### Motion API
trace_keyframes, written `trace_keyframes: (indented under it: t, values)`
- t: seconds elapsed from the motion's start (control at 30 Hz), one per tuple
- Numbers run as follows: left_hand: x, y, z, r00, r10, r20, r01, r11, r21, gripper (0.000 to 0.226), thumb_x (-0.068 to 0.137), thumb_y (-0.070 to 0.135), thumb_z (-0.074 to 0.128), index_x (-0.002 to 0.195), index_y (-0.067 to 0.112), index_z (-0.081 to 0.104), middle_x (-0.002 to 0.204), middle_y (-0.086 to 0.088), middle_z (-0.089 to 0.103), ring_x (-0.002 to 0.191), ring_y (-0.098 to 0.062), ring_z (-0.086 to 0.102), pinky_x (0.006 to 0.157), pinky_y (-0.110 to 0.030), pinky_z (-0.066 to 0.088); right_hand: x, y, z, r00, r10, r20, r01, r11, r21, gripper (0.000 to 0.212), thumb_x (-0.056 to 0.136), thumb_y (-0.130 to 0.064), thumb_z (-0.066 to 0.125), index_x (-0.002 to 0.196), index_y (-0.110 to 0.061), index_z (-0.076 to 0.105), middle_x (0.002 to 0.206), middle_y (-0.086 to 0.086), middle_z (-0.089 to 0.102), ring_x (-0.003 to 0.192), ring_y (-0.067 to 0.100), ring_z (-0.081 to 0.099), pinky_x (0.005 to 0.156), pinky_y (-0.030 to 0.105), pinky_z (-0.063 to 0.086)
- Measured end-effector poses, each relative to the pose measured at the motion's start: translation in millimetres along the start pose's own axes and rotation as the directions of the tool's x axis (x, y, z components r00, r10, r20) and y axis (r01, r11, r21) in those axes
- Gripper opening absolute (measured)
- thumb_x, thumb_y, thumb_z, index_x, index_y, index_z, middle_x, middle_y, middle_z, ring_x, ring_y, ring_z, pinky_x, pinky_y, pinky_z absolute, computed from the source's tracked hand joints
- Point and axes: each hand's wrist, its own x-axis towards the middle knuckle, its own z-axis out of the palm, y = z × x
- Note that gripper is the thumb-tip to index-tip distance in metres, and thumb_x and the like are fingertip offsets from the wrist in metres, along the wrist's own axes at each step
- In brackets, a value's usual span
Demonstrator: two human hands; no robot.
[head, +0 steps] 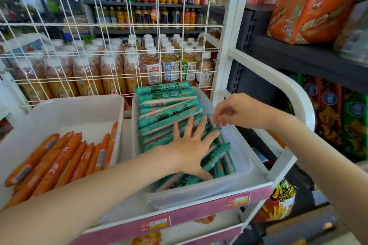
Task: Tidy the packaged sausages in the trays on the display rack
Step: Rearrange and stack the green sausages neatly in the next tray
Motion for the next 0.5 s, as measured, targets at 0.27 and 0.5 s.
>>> trace_keyframes:
  t: [0.27, 0.5]
  values:
    - [-3, -13, -7, 0.996, -0.008, -0.089, 0.010, 1.000, 0.026, 0.101, 0.077, 0.037, 0.064, 0.146, 0.026, -0.009, 0.154, 0.004, -0.014, 0.141, -0.031, -0.007, 0.110, -0.061, 0.010, -19, -7, 12, 0.975, -0.082, 0.205, 0.076, 0.996, 0.037, 0.017, 0.086, -0.007, 0.057, 0.089, -0.014, 0.072, 0.080, -0.004, 0.071, 0.065, -0.007, 0.058, 0.068, 0.001, 0.040]
    - [-13, -34, -20, 0.976, 0.009, -0.216, 0.009, 0.997, 0.082, 0.091, 0.078, 0.044, 0.059, 0.147, 0.024, 0.003, 0.154, 0.013, -0.002, 0.138, -0.019, 0.000, 0.109, -0.042, 0.009, -9, -17, 54, 0.840, -0.185, 0.511, 0.250, 0.966, -0.061, 0.046, 0.083, 0.004, 0.045, 0.116, -0.021, 0.064, 0.119, 0.002, 0.063, 0.103, 0.023, 0.059, 0.093, 0.033, 0.047]
